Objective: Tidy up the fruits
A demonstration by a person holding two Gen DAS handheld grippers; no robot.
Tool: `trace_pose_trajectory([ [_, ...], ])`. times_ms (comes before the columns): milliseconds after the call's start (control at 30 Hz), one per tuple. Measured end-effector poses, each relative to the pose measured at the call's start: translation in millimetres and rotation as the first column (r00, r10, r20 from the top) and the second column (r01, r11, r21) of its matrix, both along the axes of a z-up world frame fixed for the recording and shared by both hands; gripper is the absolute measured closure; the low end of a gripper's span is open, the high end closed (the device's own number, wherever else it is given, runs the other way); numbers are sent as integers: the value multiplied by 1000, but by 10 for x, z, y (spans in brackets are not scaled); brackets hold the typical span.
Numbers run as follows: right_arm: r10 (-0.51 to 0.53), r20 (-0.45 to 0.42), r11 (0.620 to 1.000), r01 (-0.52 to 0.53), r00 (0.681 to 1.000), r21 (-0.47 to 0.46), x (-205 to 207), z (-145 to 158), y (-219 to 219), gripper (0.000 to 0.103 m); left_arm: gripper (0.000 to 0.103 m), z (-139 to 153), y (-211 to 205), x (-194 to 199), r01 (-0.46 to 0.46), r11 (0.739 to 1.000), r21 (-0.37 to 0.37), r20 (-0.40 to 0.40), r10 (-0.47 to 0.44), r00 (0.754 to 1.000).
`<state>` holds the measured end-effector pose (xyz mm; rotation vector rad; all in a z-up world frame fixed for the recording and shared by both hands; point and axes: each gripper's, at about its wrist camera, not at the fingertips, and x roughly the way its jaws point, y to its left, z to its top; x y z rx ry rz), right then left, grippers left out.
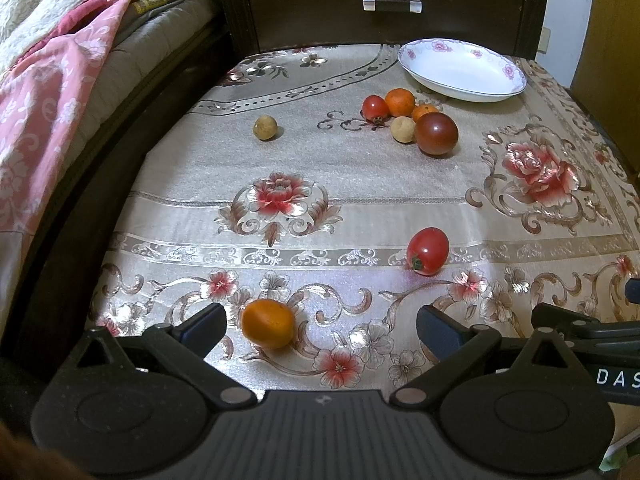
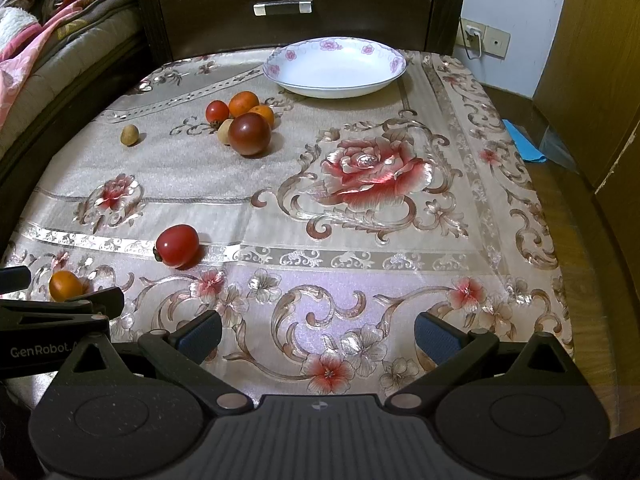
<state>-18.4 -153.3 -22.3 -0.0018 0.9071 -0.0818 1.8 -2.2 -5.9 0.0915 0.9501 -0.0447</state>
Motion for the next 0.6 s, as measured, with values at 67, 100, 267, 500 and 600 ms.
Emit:
trace_pose_trajectory([
  [67,0,-1,1000,0,1000,0,3,3,3,7,0,0,0,0,0,1000,0,0,0,1000],
  [100,0,0,1000,0,1000,0,-1,0,6,7,0,0,0,-1,0,1000,0,0,0,1000],
  [267,0,-3,1000,0,1000,1,9,17,10,7,0,-9,-5,-11,2,1000,1,-2,-2,1000],
  [500,2,-12,1000,-2,1000,5,25,-8,-2,7,0,-29,-7,-25,5,1000,1,-9,-5,1000],
  [600,3,-16,1000,-3,1000,8,25,-18,5,7,0,-28,-11,-17,5,1000,0,-12,-5,1000],
])
